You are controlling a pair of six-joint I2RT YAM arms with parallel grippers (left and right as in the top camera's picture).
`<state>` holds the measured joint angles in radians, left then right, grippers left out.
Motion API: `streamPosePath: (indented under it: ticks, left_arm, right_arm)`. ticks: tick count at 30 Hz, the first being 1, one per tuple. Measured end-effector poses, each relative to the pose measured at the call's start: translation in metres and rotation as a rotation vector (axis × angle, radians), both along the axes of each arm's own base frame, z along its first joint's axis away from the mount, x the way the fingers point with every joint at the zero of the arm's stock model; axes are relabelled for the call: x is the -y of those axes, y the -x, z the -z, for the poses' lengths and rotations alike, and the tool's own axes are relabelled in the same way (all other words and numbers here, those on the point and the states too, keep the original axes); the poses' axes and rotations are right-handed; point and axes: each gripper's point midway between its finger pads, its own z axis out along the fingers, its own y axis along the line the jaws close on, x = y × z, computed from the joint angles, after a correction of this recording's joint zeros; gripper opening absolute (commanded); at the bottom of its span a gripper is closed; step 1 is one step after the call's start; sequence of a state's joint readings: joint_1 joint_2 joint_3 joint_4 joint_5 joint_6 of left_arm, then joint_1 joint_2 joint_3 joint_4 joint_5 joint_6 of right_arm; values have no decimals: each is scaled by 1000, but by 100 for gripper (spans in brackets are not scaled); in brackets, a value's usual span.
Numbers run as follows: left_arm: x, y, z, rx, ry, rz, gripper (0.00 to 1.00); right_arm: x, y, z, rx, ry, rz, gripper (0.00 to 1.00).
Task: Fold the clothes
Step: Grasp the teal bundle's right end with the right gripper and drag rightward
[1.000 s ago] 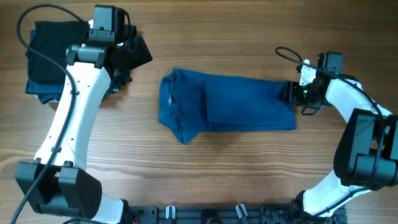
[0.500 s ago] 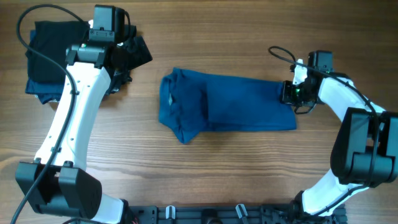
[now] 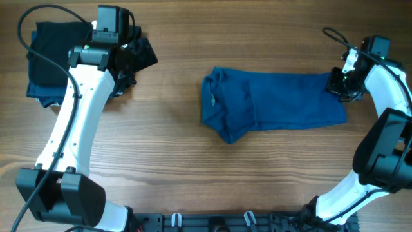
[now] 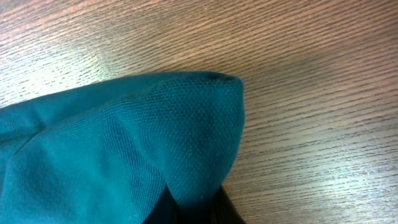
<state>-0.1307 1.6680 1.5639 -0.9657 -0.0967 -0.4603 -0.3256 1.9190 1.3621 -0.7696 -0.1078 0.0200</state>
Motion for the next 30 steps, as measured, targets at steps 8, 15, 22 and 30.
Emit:
streamPosePath:
  ticks: [8, 15, 22, 30]
  left_arm:
    - [1, -10, -5, 46, 6, 0, 100]
    - [3, -27, -17, 128, 17, 0, 99]
    - [27, -26, -17, 123, 129, 73, 4]
    - [153, -25, 1, 102, 346, 362, 4]
  right_arm:
    - [-1, 0, 0, 2, -1, -8, 4]
    - [-1, 0, 0, 2, -1, -8, 4]
    - [-1, -1, 0, 4, -1, -8, 4]
    - [-4, -2, -1, 11, -18, -12, 4]
